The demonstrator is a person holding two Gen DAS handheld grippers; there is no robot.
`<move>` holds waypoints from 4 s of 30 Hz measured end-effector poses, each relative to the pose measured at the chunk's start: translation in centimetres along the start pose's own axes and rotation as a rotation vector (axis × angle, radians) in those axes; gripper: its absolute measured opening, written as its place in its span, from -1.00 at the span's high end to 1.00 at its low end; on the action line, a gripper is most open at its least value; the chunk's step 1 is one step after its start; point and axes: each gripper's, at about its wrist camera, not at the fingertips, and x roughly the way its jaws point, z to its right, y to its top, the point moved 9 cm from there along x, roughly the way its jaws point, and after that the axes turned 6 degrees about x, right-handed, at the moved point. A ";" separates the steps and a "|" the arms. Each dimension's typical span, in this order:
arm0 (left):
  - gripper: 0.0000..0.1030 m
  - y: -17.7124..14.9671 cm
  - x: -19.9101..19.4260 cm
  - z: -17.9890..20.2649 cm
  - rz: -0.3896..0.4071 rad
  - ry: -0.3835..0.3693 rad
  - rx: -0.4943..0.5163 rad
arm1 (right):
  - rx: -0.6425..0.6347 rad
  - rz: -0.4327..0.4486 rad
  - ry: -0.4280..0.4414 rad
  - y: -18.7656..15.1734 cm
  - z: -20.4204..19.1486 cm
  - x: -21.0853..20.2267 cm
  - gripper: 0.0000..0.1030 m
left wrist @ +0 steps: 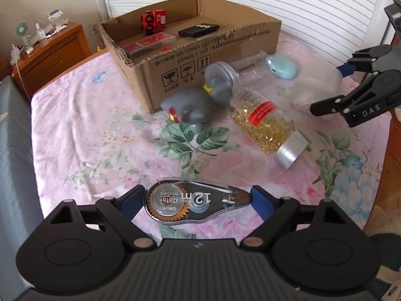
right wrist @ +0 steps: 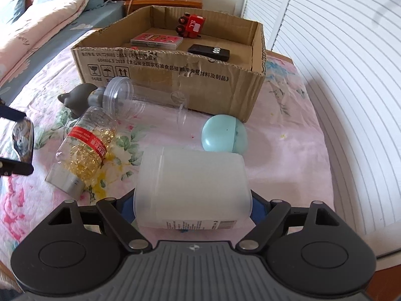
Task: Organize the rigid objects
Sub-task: 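Drop the white box into the cardboard box with the right tool while the left tool carries the tape, then lower the correction tape into the cardboard box and open the left tool, then grasp the glass capsule jar with the left tool while the right tool moves to the teal ball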
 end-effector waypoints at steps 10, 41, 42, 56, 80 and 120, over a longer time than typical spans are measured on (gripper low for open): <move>-0.74 2.1 -2.2 -0.5 0.033 0.058 -0.092 | -0.073 0.092 0.039 4.0 0.3 -3.5 -0.69; -0.74 6.5 -3.7 -1.2 0.115 0.090 -0.111 | 0.018 0.234 0.032 15.9 1.0 -1.8 -1.00; -0.74 6.7 -3.8 -1.1 0.117 0.091 -0.108 | 0.022 0.231 0.035 15.5 1.1 -1.9 -1.00; -0.74 13.3 -3.6 -3.6 0.171 0.128 -0.126 | 0.093 0.209 -0.003 8.8 1.1 -4.0 -1.00; -0.82 20.4 3.6 -7.5 0.143 0.189 -0.216 | 0.170 0.201 -0.042 5.7 2.8 -3.3 -1.00; -0.95 6.3 0.2 6.0 0.132 0.186 -0.206 | 0.115 0.113 0.014 -4.2 2.4 0.5 -1.00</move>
